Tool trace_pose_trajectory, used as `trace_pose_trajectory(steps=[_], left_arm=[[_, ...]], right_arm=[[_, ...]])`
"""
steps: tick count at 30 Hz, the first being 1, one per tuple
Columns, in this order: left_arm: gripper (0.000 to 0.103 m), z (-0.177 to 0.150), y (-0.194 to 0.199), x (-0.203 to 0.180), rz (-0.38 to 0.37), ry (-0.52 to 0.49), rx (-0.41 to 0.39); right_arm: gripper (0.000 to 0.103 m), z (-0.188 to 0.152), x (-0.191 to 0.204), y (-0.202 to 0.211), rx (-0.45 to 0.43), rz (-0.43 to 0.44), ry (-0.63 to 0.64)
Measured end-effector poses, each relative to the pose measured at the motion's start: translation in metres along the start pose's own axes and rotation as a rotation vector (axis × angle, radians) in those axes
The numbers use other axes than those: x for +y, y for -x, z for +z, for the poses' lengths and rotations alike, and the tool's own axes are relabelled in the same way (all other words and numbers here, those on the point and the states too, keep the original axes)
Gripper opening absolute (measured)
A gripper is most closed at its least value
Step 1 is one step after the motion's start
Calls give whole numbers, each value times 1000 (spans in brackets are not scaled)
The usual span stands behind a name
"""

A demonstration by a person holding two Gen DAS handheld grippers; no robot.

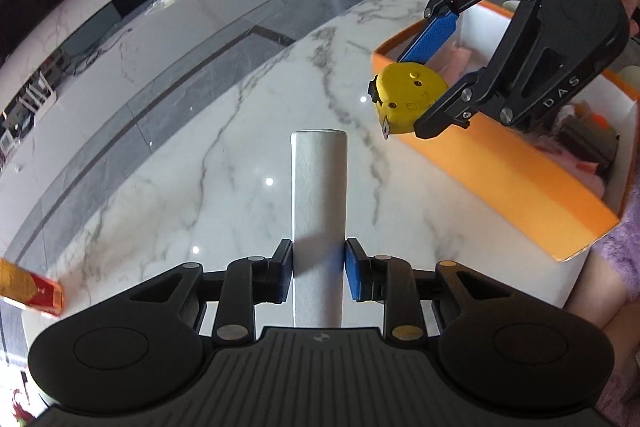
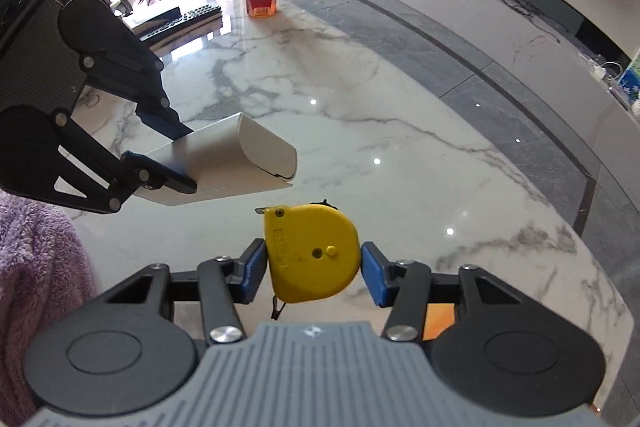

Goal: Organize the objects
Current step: 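Carry the white roll into the box with the left tool while the right tool carries the tape measure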

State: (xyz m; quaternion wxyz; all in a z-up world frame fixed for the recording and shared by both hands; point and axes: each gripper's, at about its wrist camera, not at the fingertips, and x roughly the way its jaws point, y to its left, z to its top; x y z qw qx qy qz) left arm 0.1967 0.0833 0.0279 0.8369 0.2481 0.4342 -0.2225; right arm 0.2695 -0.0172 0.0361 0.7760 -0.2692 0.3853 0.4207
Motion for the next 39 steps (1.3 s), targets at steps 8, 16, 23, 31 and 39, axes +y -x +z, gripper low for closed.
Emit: trace_pose_trajectory(steps=[8, 16, 23, 31, 39], left_arm=[[32, 78, 18, -81, -58, -225, -116], [32, 136, -42, -145, -105, -386, -105], [32, 156, -106, -159, -130, -466, -18], [32, 157, -150, -169, -186, -484, 33], [32, 152, -180, -167, -235, -489, 66]], right_arm=[[53, -68, -43, 78, 19, -183, -55], [53, -129, -83, 101, 29, -246, -175], [53, -154, -115, 94, -4, -234, -282], [53, -162, -129, 90, -49, -204, -327], [53, -169, -134, 80, -42, -181, -325]])
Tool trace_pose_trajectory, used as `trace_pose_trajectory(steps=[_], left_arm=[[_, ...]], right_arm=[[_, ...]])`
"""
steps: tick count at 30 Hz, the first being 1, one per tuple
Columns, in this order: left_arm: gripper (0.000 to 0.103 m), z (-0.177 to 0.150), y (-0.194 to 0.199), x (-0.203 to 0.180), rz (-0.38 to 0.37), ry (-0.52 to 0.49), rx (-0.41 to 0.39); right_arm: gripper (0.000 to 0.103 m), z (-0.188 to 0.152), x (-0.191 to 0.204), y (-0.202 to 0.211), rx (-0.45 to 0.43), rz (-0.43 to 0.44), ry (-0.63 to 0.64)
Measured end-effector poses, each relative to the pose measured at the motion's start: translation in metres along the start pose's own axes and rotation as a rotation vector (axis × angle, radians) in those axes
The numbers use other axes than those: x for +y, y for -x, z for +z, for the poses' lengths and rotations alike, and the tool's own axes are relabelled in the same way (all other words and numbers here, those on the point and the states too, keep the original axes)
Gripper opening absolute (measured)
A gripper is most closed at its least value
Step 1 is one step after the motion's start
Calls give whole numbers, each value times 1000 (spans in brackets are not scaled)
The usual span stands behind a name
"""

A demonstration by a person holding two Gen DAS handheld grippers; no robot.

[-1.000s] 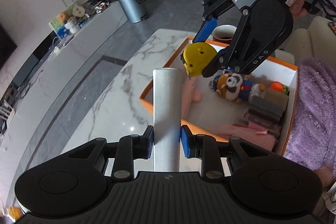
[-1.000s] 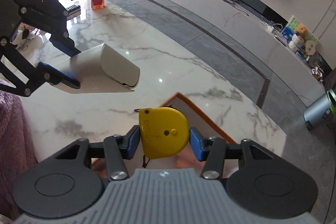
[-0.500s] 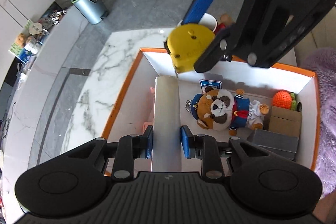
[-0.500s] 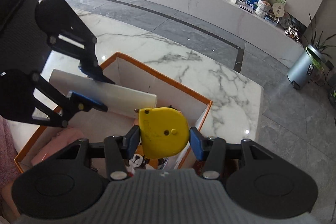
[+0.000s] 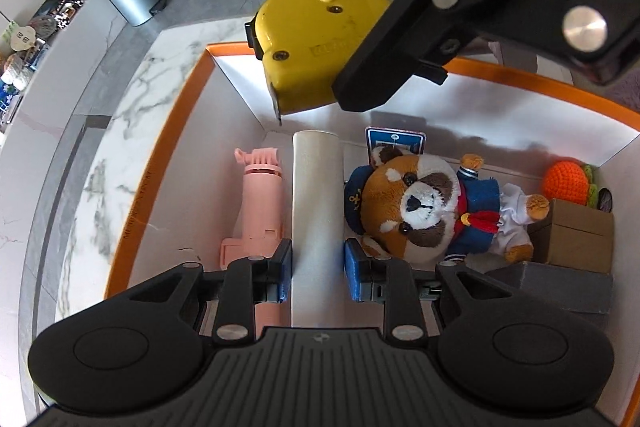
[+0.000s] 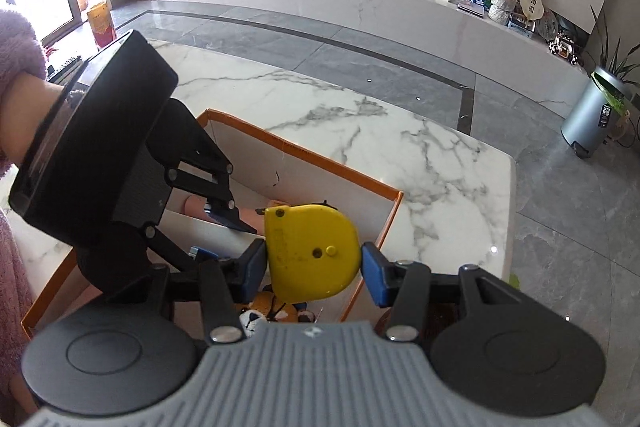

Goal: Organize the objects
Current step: 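Carry the white roll into the box with the left tool while the right tool carries the tape measure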

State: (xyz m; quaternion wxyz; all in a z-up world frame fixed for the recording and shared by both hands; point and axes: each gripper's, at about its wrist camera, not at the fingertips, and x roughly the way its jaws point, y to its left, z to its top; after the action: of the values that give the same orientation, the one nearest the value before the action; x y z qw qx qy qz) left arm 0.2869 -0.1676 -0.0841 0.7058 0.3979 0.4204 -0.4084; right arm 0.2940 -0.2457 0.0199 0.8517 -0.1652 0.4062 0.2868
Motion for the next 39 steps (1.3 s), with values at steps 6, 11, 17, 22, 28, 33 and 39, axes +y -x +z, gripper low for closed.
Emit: trace_pose_trajectory(steps=[6, 11, 17, 22, 28, 33, 39], left_arm=[[32, 2, -8, 4, -55, -39, -20], [32, 4, -16, 3, -83, -126, -8], [32, 8, -22, 8, -122, -139, 3], [33, 2, -23, -5, -69, -254, 29], [39, -11, -28, -5, -49, -225, 93], [40, -24, -19, -5, -41, -195, 100], [35, -30, -23, -8, -17, -232, 156]], right_arm=[[53, 0, -1, -9, 17, 7, 9], [53, 1, -2, -14, 24, 5, -3], [53, 1, 0, -16, 35, 0, 1], [53, 2, 0, -17, 40, -2, -4], [53, 0, 2, -19, 48, 7, -4], [53, -2, 6, -23, 58, 17, 6], [53, -3, 10, -25, 66, 22, 4]])
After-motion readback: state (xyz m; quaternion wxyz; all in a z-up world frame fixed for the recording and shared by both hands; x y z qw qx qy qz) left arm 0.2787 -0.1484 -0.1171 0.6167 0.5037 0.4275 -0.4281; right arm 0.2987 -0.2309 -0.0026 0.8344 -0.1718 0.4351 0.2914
